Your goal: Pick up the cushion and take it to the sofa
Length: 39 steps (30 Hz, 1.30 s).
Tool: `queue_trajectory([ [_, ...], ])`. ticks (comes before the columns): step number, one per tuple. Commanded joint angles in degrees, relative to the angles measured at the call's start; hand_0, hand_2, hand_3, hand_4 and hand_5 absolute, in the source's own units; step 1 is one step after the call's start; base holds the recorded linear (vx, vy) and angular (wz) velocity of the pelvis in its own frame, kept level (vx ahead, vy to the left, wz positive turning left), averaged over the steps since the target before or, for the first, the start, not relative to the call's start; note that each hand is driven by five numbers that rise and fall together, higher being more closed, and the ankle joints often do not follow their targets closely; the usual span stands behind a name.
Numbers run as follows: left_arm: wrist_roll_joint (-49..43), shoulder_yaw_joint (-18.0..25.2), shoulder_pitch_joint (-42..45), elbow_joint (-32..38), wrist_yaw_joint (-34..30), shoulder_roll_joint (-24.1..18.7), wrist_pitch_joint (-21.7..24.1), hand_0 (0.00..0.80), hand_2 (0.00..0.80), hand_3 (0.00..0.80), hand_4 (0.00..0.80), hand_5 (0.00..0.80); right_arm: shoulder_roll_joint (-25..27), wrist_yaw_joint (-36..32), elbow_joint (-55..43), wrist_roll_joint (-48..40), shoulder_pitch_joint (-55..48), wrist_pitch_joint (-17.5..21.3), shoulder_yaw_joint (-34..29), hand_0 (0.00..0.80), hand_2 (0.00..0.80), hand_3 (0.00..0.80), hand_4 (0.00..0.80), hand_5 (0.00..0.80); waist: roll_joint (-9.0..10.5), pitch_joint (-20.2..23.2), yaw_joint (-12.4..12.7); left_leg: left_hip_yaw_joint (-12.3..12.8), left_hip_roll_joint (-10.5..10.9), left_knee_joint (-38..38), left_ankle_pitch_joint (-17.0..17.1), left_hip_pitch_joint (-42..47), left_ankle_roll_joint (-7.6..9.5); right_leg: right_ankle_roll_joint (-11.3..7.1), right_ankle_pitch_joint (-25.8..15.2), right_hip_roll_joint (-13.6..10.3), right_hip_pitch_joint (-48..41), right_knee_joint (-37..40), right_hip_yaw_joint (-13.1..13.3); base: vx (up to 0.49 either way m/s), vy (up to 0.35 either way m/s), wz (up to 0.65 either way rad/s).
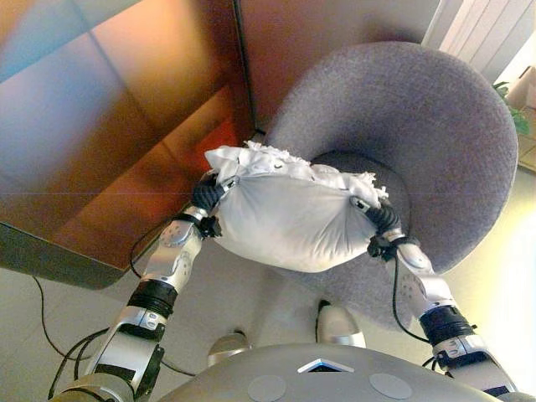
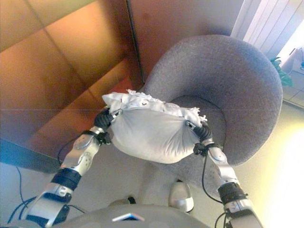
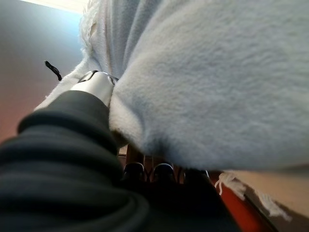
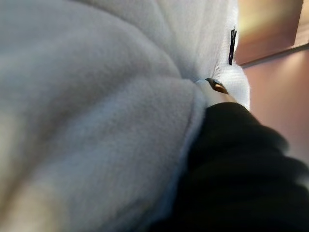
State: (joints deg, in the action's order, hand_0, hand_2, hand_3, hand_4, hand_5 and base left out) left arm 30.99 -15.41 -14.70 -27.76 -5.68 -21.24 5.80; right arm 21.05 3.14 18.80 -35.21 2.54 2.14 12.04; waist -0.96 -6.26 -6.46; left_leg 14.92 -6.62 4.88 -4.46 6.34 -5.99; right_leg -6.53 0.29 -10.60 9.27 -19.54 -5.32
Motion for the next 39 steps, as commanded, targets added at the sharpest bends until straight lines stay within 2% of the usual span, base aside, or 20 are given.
queue_trajectory([
  [1,-0.02,-1.90,-6.62,4.11,-0.73,0.13,2.31,0.800,0.800,0.800,0.800,0.800,-2.70,0.47,-3.58,-4.28,7.13,7.73,-1.72,0.800,0.800,0.800,0.800,0.800,0.67,1.38,0.34,-2.18,-0.06,0.16,3.37,-4.47,2.02,-1.87,-3.98,-4.45,-2.62,0.79,-1.09,0.151,-0.267,-0.18],
  [2,-0.17,-1.81,-6.95,4.36,-0.59,0.14,2.18,0.800,0.800,0.800,0.800,0.800,-2.83,0.09,-3.04,-3.97,7.56,7.84,-1.61,0.800,0.800,0.800,0.800,0.800,1.36,1.46,0.12,-2.48,0.00,0.10,2.97,-4.46,1.12,-2.54,-5.65,-5.24,-3.23,10.01,-0.47,0.116,-0.250,-0.20],
  [3,-0.22,-1.74,-6.89,4.40,-0.44,0.07,2.30,0.800,0.800,0.800,0.800,0.800,-2.58,-0.55,-2.04,-4.26,8.00,8.20,-1.37,0.800,0.800,0.800,0.800,0.800,1.76,1.07,-0.22,-2.64,-0.19,0.18,2.68,-4.57,0.99,-2.98,-8.04,-4.61,-3.63,10.87,1.31,0.109,-0.248,-0.08],
  [4,0.25,-1.41,-6.48,5.00,-0.07,0.19,1.94,0.800,0.800,0.800,0.800,0.800,-2.34,-1.00,-1.20,-4.26,8.53,8.03,-1.43,0.800,0.800,0.800,0.800,0.800,1.89,0.94,-0.08,-2.50,-0.75,-0.45,2.91,-4.51,0.74,-3.64,-7.49,-4.04,-3.77,12.52,1.98,0.079,-0.178,0.01],
  [5,0.30,-0.95,-5.64,5.87,-0.14,0.46,1.33,0.800,0.800,0.800,0.800,0.800,-2.13,-1.08,-1.01,-3.95,8.98,7.43,-1.61,0.800,0.800,0.800,0.800,0.800,1.90,1.07,0.30,-2.41,-1.52,-1.24,3.32,-4.27,0.49,-4.08,-6.65,-3.78,-4.83,14.35,1.02,0.077,-0.177,0.11],
  [8,-0.89,-0.37,-3.61,6.45,-0.98,0.80,0.59,0.800,0.800,0.800,0.800,0.800,-2.08,-1.01,-1.21,-4.01,10.23,5.36,-1.40,0.800,0.800,0.800,0.800,0.800,1.96,1.86,0.94,-0.69,-4.18,-1.93,4.64,-3.82,-0.41,-4.32,-5.20,-2.38,-7.26,16.13,0.04,0.107,-0.171,-0.02],
  [10,-1.05,0.16,-2.41,6.28,-1.46,0.92,0.72,0.800,0.800,0.800,0.800,0.800,-2.04,-1.13,-1.89,-3.97,9.99,4.49,-1.20,0.800,0.800,0.800,0.800,0.800,1.95,2.24,0.92,-0.06,-5.40,-1.82,4.91,-3.24,-0.67,-4.13,-4.06,-1.48,-8.23,15.88,0.41,0.189,-0.193,-0.08],
  [13,-1.03,1.59,0.34,6.93,-1.48,0.49,1.28,0.800,0.800,0.800,0.800,0.800,-2.56,-2.11,-4.83,-3.28,7.38,3.45,-0.49,0.800,0.800,0.800,0.800,0.800,1.98,2.68,0.77,-0.92,-7.27,-0.18,5.03,-3.62,-1.22,-2.50,-1.82,0.59,-8.64,14.33,1.77,0.137,-0.189,-0.04],
  [14,-0.57,2.32,1.48,7.32,-1.46,0.18,1.91,0.800,0.800,0.800,0.800,0.800,-2.45,-3.09,-5.33,-2.76,6.45,3.28,-0.13,0.800,0.800,0.800,0.800,0.800,2.10,2.69,0.91,-2.47,-7.87,0.57,5.06,-3.90,-1.50,-1.74,-1.33,1.58,-8.72,14.15,2.80,0.093,-0.206,-0.02],
  [15,0.02,3.25,3.06,8.24,-1.28,-0.22,2.41,0.800,0.800,0.800,0.800,0.800,-2.26,-3.91,-5.57,-2.47,6.31,2.85,0.57,0.800,0.800,0.800,0.800,0.800,2.33,2.36,1.51,-5.22,-8.62,2.18,4.53,-4.10,-1.84,-0.97,-0.76,2.36,-8.96,13.79,3.84,0.096,-0.209,0.00],
  [18,1.11,5.34,6.75,9.97,0.83,-0.76,3.51,0.800,0.800,0.800,0.800,0.800,-1.50,-7.35,-4.78,-2.55,8.15,0.94,2.38,0.800,0.800,0.800,0.800,0.800,2.97,1.77,3.84,-13.77,-8.79,8.67,7.87,-6.52,-1.77,0.90,-1.06,4.45,-9.58,14.75,6.94,0.085,-0.185,-0.43],
  [20,1.35,6.63,8.32,10.34,0.46,-0.95,3.76,0.800,0.800,0.800,0.800,0.800,-1.00,-8.06,-4.60,-2.66,9.51,0.23,3.67,0.800,0.800,0.800,0.800,0.800,3.57,1.15,5.30,-17.39,-6.52,14.24,7.97,-8.44,-0.33,2.02,-1.37,5.37,-10.25,15.54,8.31,0.098,-0.164,-1.15],
  [23,1.40,7.11,8.55,9.46,-1.14,-0.58,4.06,0.800,0.800,0.800,0.800,0.800,-1.49,-7.52,-3.26,-2.88,10.79,0.20,4.45,0.800,0.800,0.800,0.800,0.800,3.25,0.44,6.91,-19.60,-2.67,14.98,7.60,-10.53,0.82,3.00,-0.89,6.65,-11.28,15.54,8.39,0.094,-0.028,-0.48],
  [25,1.76,6.52,7.94,8.95,-1.05,-0.25,4.61,0.800,0.800,0.800,0.800,0.800,-1.91,-7.35,-2.36,-2.64,10.87,0.56,4.69,0.800,0.800,0.800,0.800,0.800,2.30,0.18,7.33,-19.62,-0.85,9.39,8.02,-10.54,0.52,2.89,-0.23,7.40,-11.82,15.48,7.80,0.070,0.101,-0.18],
  [27,2.44,5.33,6.47,8.65,-0.50,0.27,4.91,0.800,0.800,0.800,0.800,0.800,-1.79,-6.57,-2.57,-1.93,10.20,0.88,4.60,0.800,0.800,0.800,0.800,0.800,0.97,-0.24,7.18,-16.28,0.10,2.78,11.16,-13.05,-0.61,2.92,0.89,8.29,-12.98,15.96,6.57,0.040,0.132,-0.04],
  [29,2.76,3.92,4.02,7.17,-0.45,1.09,5.07,0.800,0.800,0.800,0.800,0.800,-1.42,-6.38,-2.19,-1.77,10.06,2.05,4.20,0.800,0.800,0.800,0.800,0.800,0.84,-0.73,6.76,-13.56,0.58,1.82,13.04,-16.21,-1.31,3.04,2.06,8.25,-14.33,16.24,5.43,-0.016,0.071,0.09],
  [32,3.31,2.68,1.93,5.67,-0.84,1.51,5.35,0.800,0.800,0.800,0.800,0.800,-0.23,-5.90,-2.95,-2.53,10.16,2.06,3.57,0.800,0.800,0.800,0.800,0.800,1.92,-0.33,5.30,-10.48,0.87,5.04,8.67,-15.40,-0.14,2.75,2.41,6.38,-14.52,15.68,4.09,-0.016,0.067,-0.12],
  [33,3.27,2.70,1.83,6.08,-0.82,1.49,4.95,0.800,0.800,0.800,0.800,0.800,0.13,-6.07,-3.55,-2.47,9.58,2.12,3.17,0.800,0.800,0.800,0.800,0.800,1.99,0.07,4.84,-10.32,0.84,4.23,7.61,-13.88,0.14,2.51,2.25,6.00,-14.26,15.52,3.94,0.029,0.123,0.39],
  [36,3.45,1.64,1.19,4.79,-0.63,1.53,5.13,0.800,0.800,0.800,0.800,0.800,0.44,-6.66,-4.68,-3.31,7.80,2.13,1.98,0.800,0.800,0.800,0.800,0.800,1.24,1.17,3.52,-9.30,0.64,0.23,6.82,-9.71,0.68,1.72,2.21,5.71,-13.98,14.99,3.43,0.082,0.117,0.28],
  [39,2.66,1.31,1.07,4.86,-0.75,1.49,5.05,0.800,0.800,0.800,0.800,0.800,0.09,-6.19,-4.70,-3.69,7.19,2.32,1.32,0.800,0.800,0.800,0.800,0.800,1.24,1.85,3.52,-9.40,1.16,0.04,5.82,-8.68,1.08,1.16,1.99,5.26,-13.62,15.09,3.27,0.078,0.042,0.12],
])
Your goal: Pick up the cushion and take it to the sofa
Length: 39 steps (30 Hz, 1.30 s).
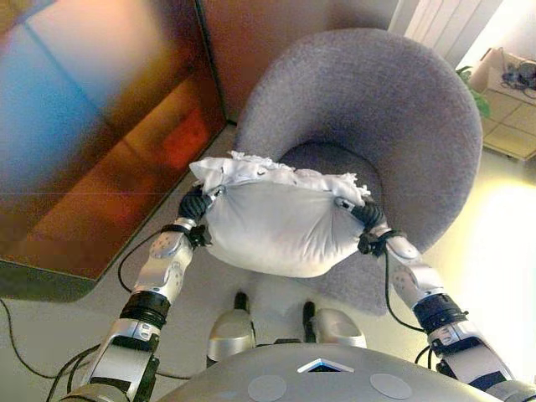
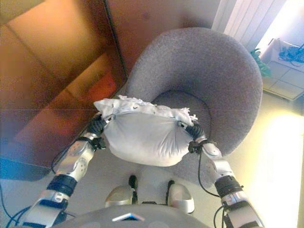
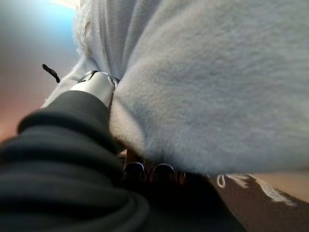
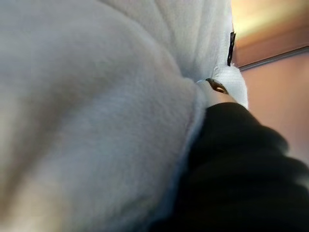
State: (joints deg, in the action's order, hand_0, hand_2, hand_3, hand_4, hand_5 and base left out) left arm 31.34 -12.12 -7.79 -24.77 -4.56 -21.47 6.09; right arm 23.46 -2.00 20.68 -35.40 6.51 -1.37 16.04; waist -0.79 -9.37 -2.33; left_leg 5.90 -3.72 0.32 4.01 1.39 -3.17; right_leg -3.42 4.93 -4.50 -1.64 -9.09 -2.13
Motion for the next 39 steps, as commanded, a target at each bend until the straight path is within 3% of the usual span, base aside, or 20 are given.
queue_trajectory([
  [1,1.73,-1.83,-5.68,2.28,-1.98,1.75,4.55,0.800,0.800,0.800,0.800,0.800,-2.70,-0.92,-6.26,-3.49,3.20,6.02,-2.86,0.800,0.800,0.800,0.800,0.800,1.09,5.07,-0.46,-0.32,-1.57,4.69,-2.91,-3.62,-1.61,-2.09,-2.78,-1.04,-2.60,4.72,-0.09,0.058,0.035,0.00],
  [7,0.37,-0.49,-3.32,5.53,-1.60,0.72,2.85,0.800,0.800,0.800,0.800,0.800,-3.68,-0.84,-6.92,-1.59,2.63,5.70,-3.58,0.800,0.800,0.800,0.800,0.800,1.12,5.61,0.54,0.23,-0.82,4.21,-3.91,-2.69,-0.89,-2.93,-3.73,-2.11,-2.52,6.07,-0.62,0.074,0.047,0.01],
  [11,0.46,0.51,-2.01,6.58,-1.78,0.18,2.22,0.800,0.800,0.800,0.800,0.800,-3.75,0.26,-6.72,-0.79,3.16,5.55,-4.15,0.800,0.800,0.800,0.800,0.800,0.98,5.89,1.34,1.40,-0.89,2.97,-3.76,-2.07,-0.68,-3.50,-3.55,-3.00,-2.42,5.88,-2.55,0.066,0.052,0.00],
  [15,-0.85,-1.20,-5.20,6.29,-1.23,0.21,1.10,0.800,0.800,0.800,0.800,0.800,-3.84,4.27,-5.55,-1.69,6.14,6.96,-4.99,0.800,0.800,0.800,0.800,0.800,0.91,5.37,1.74,2.36,-0.47,1.28,-3.20,-2.54,-0.14,-4.30,-3.38,-3.88,-1.08,4.83,-4.63,-0.036,0.087,0.00],
  [19,-1.99,-3.00,-9.11,5.63,0.87,0.01,-0.68,0.800,0.800,0.800,0.800,0.800,-3.32,6.28,-3.73,-3.98,10.35,6.48,-6.12,0.800,0.800,0.800,0.800,0.800,0.82,3.63,2.10,2.28,0.25,6.03,-5.20,-5.32,1.43,-4.53,-1.86,-5.01,2.29,-3.18,-4.37,-0.050,0.111,0.02],
  [22,-1.93,-3.70,-11.00,4.39,2.05,-0.21,-1.30,0.800,0.800,0.800,0.800,0.800,-4.05,8.58,-3.09,-5.03,10.88,6.94,-6.24,0.800,0.800,0.800,0.800,0.800,0.90,2.37,1.90,3.05,0.31,7.92,-6.47,-5.11,2.55,-4.75,-4.23,-6.37,7.15,-12.73,-3.47,0.041,0.060,0.00],
  [25,-2.11,-4.98,-13.52,3.29,3.54,0.53,-1.41,0.800,0.800,0.800,0.800,0.800,-5.07,9.72,-1.03,-4.54,11.63,9.43,-5.84,0.800,0.800,0.800,0.800,0.800,1.46,1.53,1.80,2.57,0.13,10.74,-7.32,-6.12,1.94,-4.34,-5.28,-7.76,9.06,-10.51,-2.85,0.061,-0.081,0.05],
  [28,-1.71,-7.50,-21.47,2.30,6.09,-0.21,0.82,0.800,0.800,0.800,0.800,0.800,-4.73,11.85,2.58,-5.11,21.28,13.54,-4.73,0.800,0.800,0.800,0.800,0.800,3.09,-3.13,1.44,0.03,-0.04,19.04,-9.90,-14.25,1.01,-5.39,-8.21,-8.27,15.04,-6.30,0.63,-0.296,-0.270,0.07],
  [33,0.35,-8.26,-31.39,-1.23,9.32,-0.91,3.28,0.800,0.800,0.800,0.800,0.800,-2.84,12.67,3.55,-6.38,32.89,12.73,-3.64,0.800,0.800,0.800,0.800,0.800,4.00,-7.47,1.06,-1.70,-2.75,27.78,-10.86,-25.32,-1.06,-4.76,-6.27,-7.08,20.46,-8.88,-0.26,-0.234,-0.129,0.02],
  [39,0.44,-7.70,-32.27,-0.16,12.05,1.47,2.46,0.800,0.800,0.800,0.800,0.800,0.52,11.89,3.93,-5.72,34.87,12.24,-4.79,0.800,0.800,0.800,0.800,0.800,3.79,-8.12,0.79,-3.03,-3.43,28.35,-10.32,-27.72,-2.06,-3.84,-4.20,-6.43,23.36,-11.42,-0.50,0.045,0.008,-0.07],
])
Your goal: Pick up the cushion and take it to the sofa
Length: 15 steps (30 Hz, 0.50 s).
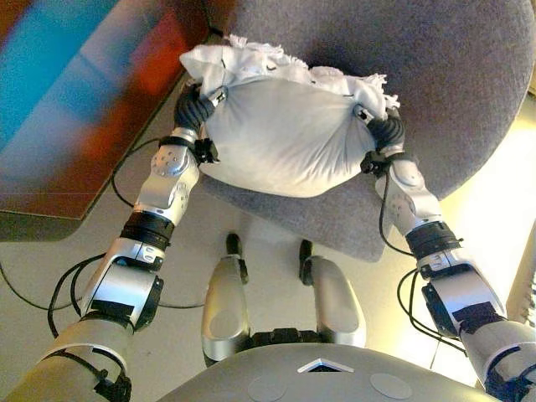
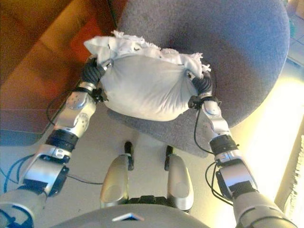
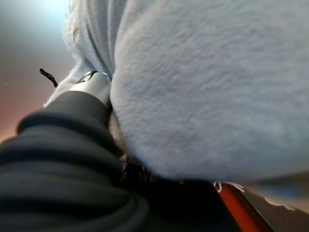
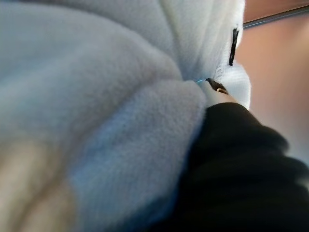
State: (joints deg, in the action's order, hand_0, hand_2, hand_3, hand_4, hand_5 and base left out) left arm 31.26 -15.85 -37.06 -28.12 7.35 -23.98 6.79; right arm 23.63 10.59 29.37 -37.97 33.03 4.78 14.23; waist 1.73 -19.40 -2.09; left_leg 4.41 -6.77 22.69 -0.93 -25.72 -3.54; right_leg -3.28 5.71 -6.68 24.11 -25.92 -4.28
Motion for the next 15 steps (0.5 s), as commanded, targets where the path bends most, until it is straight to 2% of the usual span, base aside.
queue_trajectory([
  [1,0.71,-4.09,-3.63,3.07,0.50,4.39,1.18,0.800,0.800,0.800,0.800,0.800,1.15,-1.08,-3.97,-3.89,9.51,5.52,-3.24,0.800,0.800,0.800,0.800,0.800,1.18,1.62,0.71,-1.79,-0.33,6.11,-5.56,-0.76,-1.89,-3.92,-4.54,-4.14,-2.36,5.15,1.54,0.039,0.011,0.03],
  [8,6.55,-6.04,-9.76,0.89,2.01,6.97,-3.26,0.800,0.800,0.800,0.800,0.800,5.18,-0.88,5.09,-10.11,18.12,3.85,-3.74,0.800,0.800,0.800,0.800,0.800,2.02,1.23,1.36,-2.86,0.17,3.95,-3.73,-2.26,-2.53,-3.97,-4.33,-3.59,-1.86,5.95,0.86,0.024,-0.027,0.10],
  [15,6.13,-8.31,-10.52,4.30,5.36,9.74,-6.50,0.800,0.800,0.800,0.800,0.800,9.57,1.44,14.55,-10.65,24.52,2.20,-2.26,0.800,0.800,0.800,0.800,0.800,4.12,1.49,3.19,-4.19,-0.29,1.42,-2.46,-1.85,-3.21,-4.17,-4.49,-2.67,-5.14,9.36,-0.83,0.090,-0.103,0.15],
])
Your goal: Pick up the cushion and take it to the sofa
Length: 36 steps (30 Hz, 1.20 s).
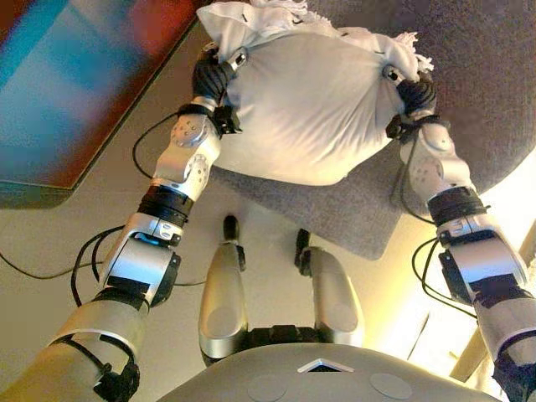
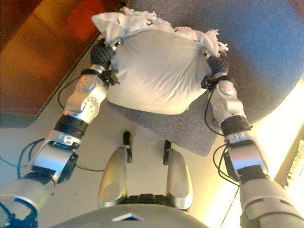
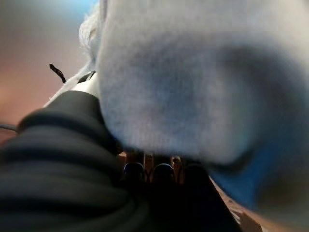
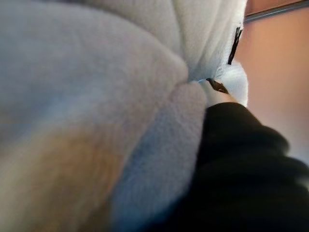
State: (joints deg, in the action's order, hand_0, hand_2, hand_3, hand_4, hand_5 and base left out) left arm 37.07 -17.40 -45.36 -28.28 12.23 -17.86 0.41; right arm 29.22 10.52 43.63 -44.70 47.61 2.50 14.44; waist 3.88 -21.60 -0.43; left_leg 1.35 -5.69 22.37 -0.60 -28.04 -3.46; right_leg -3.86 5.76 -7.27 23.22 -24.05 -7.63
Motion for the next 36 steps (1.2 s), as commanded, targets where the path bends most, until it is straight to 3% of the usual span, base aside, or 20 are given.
queue_trajectory([
  [1,0.36,-6.96,-2.23,4.26,1.30,3.77,-0.08,0.800,0.800,0.800,0.800,0.800,4.44,1.61,1.51,-3.74,10.76,4.31,-2.02,0.800,0.800,0.800,0.800,0.800,2.24,3.81,1.81,-1.34,-1.45,1.37,-2.58,0.64,-3.40,-3.62,-4.57,-1.98,-4.90,8.10,2.26,0.114,-0.083,0.24],
  [12,3.23,-7.11,-0.99,3.67,3.30,1.92,0.91,0.800,0.800,0.800,0.800,0.800,7.61,3.33,6.16,-2.36,17.71,3.05,0.77,0.800,0.800,0.800,0.800,0.800,3.86,4.16,4.84,-3.04,-2.22,-0.82,-0.96,1.00,-4.63,-3.78,-4.24,-1.80,-8.85,11.20,-0.92,0.081,-0.042,0.14],
  [17,2.10,-7.82,0.10,2.90,2.63,2.08,0.95,0.800,0.800,0.800,0.800,0.800,8.52,3.48,8.28,-0.15,20.44,-0.77,2.24,0.800,0.800,0.800,0.800,0.800,4.45,4.91,5.85,-3.35,-2.24,-1.45,-0.63,1.40,-4.94,-4.15,-4.20,-2.00,-10.47,12.20,-1.83,0.088,-0.021,0.23],
  [22,1.64,-8.56,-0.65,2.37,2.36,1.60,-0.36,0.800,0.800,0.800,0.800,0.800,7.17,2.23,13.24,-0.99,22.08,-1.93,3.44,0.800,0.800,0.800,0.800,0.800,4.73,4.91,7.15,-4.05,-2.14,-0.90,-0.63,1.12,-5.15,-4.11,-4.09,-2.01,-11.43,12.50,-2.91,0.058,-0.029,0.12],
  [23,2.10,-8.85,-0.97,2.22,2.24,1.35,-0.56,0.737,0.737,0.737,0.737,0.737,6.79,2.04,14.06,-1.10,22.13,-2.30,3.38,0.191,0.191,0.191,0.191,0.191,4.71,4.88,7.39,-4.21,-2.05,-0.91,-0.59,1.08,-5.14,-4.12,-4.05,-1.99,-11.60,12.55,-3.05,0.040,-0.017,0.04],
  [24,2.50,-8.89,-1.25,1.94,2.13,1.12,-0.59,0.000,0.000,0.000,0.000,0.000,6.52,2.27,14.59,-1.25,22.20,-2.77,3.37,0.000,0.000,0.000,0.000,0.000,4.71,4.85,7.56,-4.29,-1.97,-1.07,-0.53,1.14,-5.16,-4.17,-4.06,-2.00,-11.73,12.66,-3.18,0.035,-0.013,0.09],
  [36,3.63,-7.91,-2.23,0.29,1.86,-0.20,-2.04,0.000,0.000,0.000,0.000,0.000,5.23,2.89,16.17,-3.69,20.24,-2.58,0.94,0.000,0.000,0.000,0.000,0.000,5.09,5.39,7.40,-4.00,-1.54,-3.10,-0.14,2.82,-5.25,-5.02,-4.73,-1.85,-13.03,14.31,-3.40,-0.001,-0.007,0.07],
])
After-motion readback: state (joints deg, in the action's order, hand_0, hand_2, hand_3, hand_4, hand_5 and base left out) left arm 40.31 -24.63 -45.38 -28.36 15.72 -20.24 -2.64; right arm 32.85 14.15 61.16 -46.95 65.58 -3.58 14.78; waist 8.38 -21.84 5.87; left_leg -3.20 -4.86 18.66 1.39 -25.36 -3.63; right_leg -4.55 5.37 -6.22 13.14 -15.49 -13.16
